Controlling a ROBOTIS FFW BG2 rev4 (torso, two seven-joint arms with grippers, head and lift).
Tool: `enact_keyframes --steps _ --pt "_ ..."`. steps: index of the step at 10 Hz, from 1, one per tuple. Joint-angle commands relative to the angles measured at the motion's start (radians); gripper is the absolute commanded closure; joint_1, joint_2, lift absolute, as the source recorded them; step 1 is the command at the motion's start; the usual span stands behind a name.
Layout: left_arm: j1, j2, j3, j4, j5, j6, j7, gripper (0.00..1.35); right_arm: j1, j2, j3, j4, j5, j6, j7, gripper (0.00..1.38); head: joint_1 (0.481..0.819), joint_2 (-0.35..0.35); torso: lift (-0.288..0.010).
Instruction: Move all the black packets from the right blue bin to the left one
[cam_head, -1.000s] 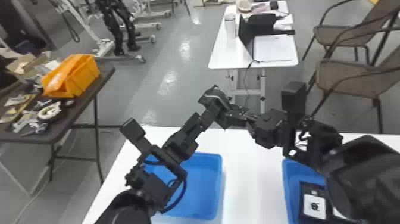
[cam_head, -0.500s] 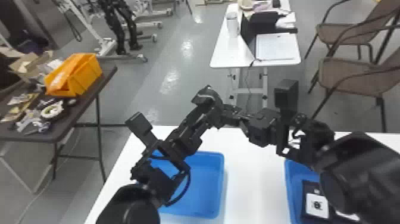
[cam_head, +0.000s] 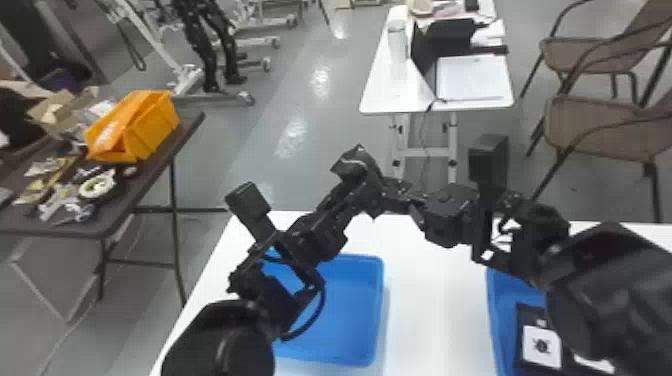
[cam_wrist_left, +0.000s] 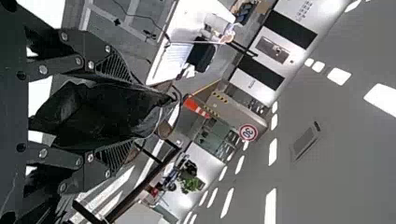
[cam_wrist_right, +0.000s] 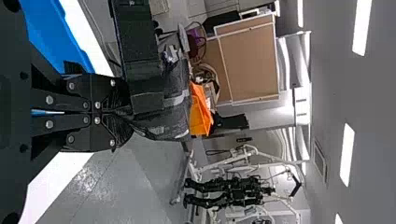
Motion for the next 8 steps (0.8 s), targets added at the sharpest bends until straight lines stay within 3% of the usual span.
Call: enact_keyframes --steps 1,3,4,5,6,8 --pt "0.006 -0.001 -0.008 0.002 -0.017 -0.059 0.002 1.26 -0.003 0.000 0.006 0.007 -0.005 0.000 0.002 1.27 0.695 0.271 0.000" --pt "0.030 -0.038 -0.005 0.002 -0.048 -0.153 0.010 1.23 -0.009 0.003 0.009 0.023 -0.006 -0.006 0.002 1.23 0.695 0.277 0.000" --pt "0.042 -0.053 0.007 0.002 -0.066 -0.185 0.010 1.23 -0.009 0.011 0.007 0.042 -0.011 -0.019 0.002 0.75 0.693 0.284 0.000" --pt "0.056 -0.053 0.032 0.000 -0.105 -0.206 0.010 1.23 0.008 0.014 -0.013 0.037 0.000 -0.025 0.005 0.17 0.692 0.287 0.000" --pt "0.082 -0.053 0.062 0.000 -0.203 -0.242 0.017 1.23 0.048 0.019 -0.071 -0.003 0.054 -0.022 0.005 0.02 0.692 0.300 0.000" --pt "0.179 -0.053 0.131 0.014 -0.424 -0.314 0.080 1.22 0.171 0.034 -0.231 -0.112 0.155 0.023 0.003 0.22 0.695 0.326 0.000"
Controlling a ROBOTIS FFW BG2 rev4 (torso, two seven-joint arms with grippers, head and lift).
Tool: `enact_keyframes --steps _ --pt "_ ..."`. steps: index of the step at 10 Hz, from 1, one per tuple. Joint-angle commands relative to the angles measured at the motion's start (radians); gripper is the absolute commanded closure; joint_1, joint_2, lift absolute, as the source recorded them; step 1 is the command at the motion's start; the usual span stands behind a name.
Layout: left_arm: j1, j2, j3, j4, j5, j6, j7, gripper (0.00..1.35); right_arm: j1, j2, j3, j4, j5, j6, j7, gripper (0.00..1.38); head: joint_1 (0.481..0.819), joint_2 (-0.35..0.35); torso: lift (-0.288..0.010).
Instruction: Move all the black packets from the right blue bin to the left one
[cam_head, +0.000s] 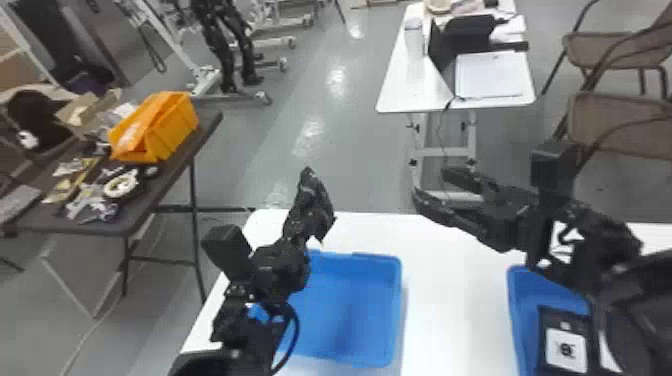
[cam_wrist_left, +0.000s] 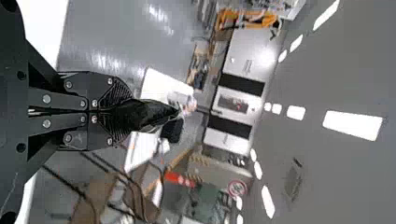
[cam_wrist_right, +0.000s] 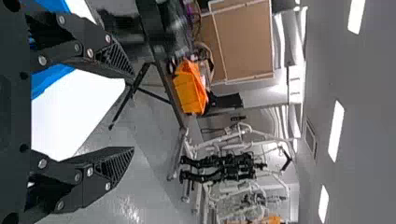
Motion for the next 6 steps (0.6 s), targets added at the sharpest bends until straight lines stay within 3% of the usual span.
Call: enact_keyframes --steps 1,3,4,5,6 --pt "0.078 -0.004 0.031 0.025 -0.139 -0.087 0.033 1.12 0.112 0.011 -0.131 -0.082 0.045 0.032 -0.007 0.26 0.695 0.333 0.000" --pt "0.119 -0.004 0.048 0.083 -0.314 -0.239 0.120 1.08 0.264 0.013 -0.255 -0.183 0.056 0.059 -0.019 0.26 0.695 0.330 0.000" --pt "0.127 -0.004 0.056 0.127 -0.329 -0.356 0.145 0.62 0.327 0.016 -0.290 -0.237 0.082 0.061 -0.034 0.26 0.695 0.320 0.000" --pt "0.125 -0.004 0.058 0.123 -0.306 -0.322 0.108 0.09 0.373 0.025 -0.315 -0.304 0.177 0.088 -0.043 0.26 0.695 0.307 0.000" --pt "0.107 -0.004 0.059 0.144 -0.254 -0.322 0.047 0.00 0.407 0.031 -0.329 -0.344 0.242 0.098 -0.045 0.26 0.695 0.297 0.000"
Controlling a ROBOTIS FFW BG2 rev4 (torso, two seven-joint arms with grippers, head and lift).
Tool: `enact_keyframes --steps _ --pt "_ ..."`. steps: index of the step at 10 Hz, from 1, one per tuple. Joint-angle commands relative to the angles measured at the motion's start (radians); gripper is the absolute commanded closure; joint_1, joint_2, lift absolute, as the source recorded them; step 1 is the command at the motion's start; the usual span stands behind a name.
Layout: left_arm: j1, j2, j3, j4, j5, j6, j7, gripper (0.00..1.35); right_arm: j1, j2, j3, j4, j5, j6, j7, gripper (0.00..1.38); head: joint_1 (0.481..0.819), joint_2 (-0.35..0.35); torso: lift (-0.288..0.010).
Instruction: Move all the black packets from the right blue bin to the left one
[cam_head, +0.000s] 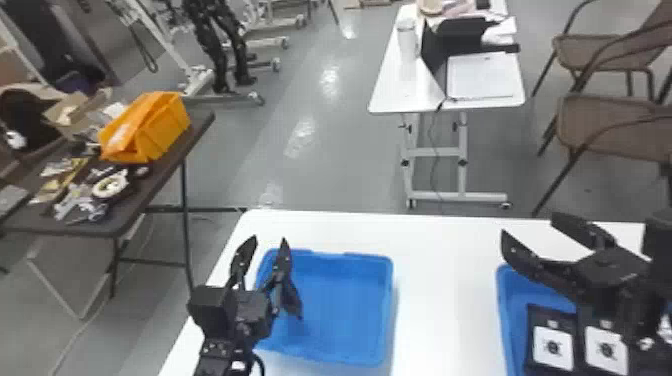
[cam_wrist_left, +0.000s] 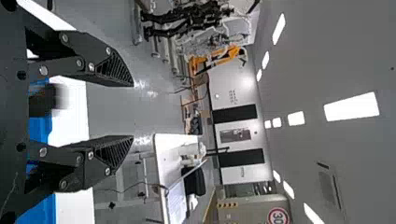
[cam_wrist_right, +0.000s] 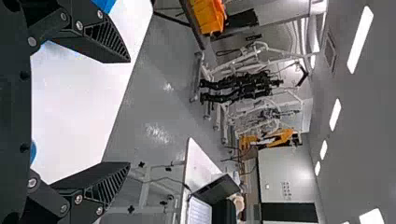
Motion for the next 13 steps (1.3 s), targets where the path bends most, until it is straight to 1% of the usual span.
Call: enact_keyframes --steps 1,2,3,4,5,6,8,9,11,12,13 --pt "-0.017 -0.004 -0.021 0.039 0.073 -0.061 -0.022 0.16 0.070 0.020 -0.043 -0.039 0.048 0.010 -0.009 0.26 0.695 0.273 0.000" --pt "-0.012 -0.004 -0.036 0.026 0.073 -0.061 -0.016 0.25 0.125 0.043 -0.083 -0.059 0.064 0.010 -0.036 0.26 0.695 0.249 0.000" --pt "-0.003 -0.004 -0.033 0.006 0.076 -0.054 -0.016 0.28 0.176 0.064 -0.121 -0.074 0.067 0.008 -0.072 0.26 0.695 0.220 0.000" --pt "0.002 -0.004 -0.021 -0.016 0.053 -0.054 -0.018 0.28 0.229 0.081 -0.144 -0.083 0.041 0.000 -0.128 0.26 0.695 0.190 0.000" --pt "0.005 -0.004 -0.011 -0.031 0.039 -0.050 -0.024 0.28 0.272 0.093 -0.150 -0.076 -0.024 -0.004 -0.194 0.26 0.695 0.175 0.000" --pt "0.005 -0.004 -0.007 -0.031 0.028 -0.076 -0.024 0.28 0.295 0.093 -0.152 -0.050 -0.105 -0.016 -0.242 0.26 0.695 0.155 0.000" --pt "0.008 -0.004 -0.002 -0.031 0.016 -0.082 -0.024 0.29 0.332 0.093 -0.152 -0.030 -0.195 -0.029 -0.322 0.26 0.695 0.145 0.000" --pt "0.009 -0.004 -0.001 -0.031 0.015 -0.077 -0.024 0.29 0.352 0.093 -0.152 -0.024 -0.209 -0.046 -0.359 0.26 0.695 0.142 0.000" --pt "0.012 -0.004 -0.002 -0.031 0.018 -0.073 -0.024 0.29 0.332 0.092 -0.149 0.004 -0.220 -0.041 -0.394 0.26 0.695 0.135 0.000" --pt "0.009 -0.004 -0.005 -0.031 0.018 -0.076 -0.024 0.29 0.311 0.092 -0.140 -0.001 -0.198 -0.010 -0.421 0.26 0.695 0.132 0.000" --pt "0.008 -0.004 -0.008 -0.031 0.016 -0.073 -0.024 0.29 0.277 0.086 -0.126 0.016 -0.186 0.022 -0.438 0.26 0.695 0.127 0.000"
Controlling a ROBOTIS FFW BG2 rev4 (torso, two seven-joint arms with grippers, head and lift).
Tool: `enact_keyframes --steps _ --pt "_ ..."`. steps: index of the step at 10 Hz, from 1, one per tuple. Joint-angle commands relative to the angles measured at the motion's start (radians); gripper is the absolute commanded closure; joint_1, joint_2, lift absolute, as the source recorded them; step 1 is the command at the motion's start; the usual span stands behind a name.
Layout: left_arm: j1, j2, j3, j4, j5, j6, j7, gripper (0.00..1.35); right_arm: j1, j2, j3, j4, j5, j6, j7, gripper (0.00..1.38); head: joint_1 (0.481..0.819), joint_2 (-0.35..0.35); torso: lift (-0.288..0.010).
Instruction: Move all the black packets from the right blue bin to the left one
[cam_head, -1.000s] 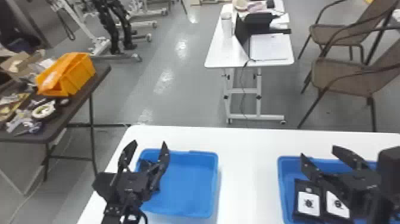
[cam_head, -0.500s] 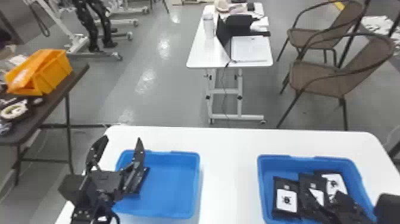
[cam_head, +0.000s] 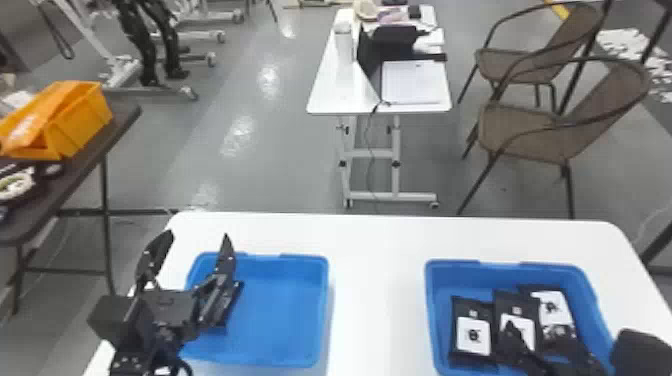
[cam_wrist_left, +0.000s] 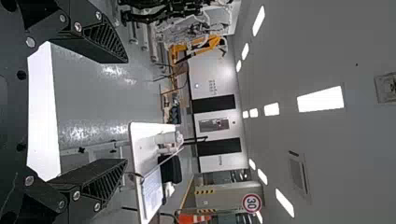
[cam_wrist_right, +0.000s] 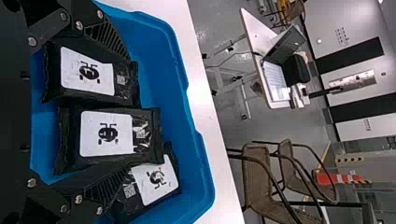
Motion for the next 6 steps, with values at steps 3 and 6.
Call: enact_keyframes --steps 3,6 --pt "-0.009 -0.004 -0.011 0.002 -0.001 0.009 0.000 0.29 -0.113 -0.064 0.099 0.089 -0.034 0.045 -0.080 0.26 0.695 0.130 0.000" --pt "-0.012 -0.004 -0.014 0.003 0.002 0.016 0.000 0.29 -0.154 -0.088 0.145 0.153 -0.109 0.077 -0.136 0.26 0.695 0.150 0.000"
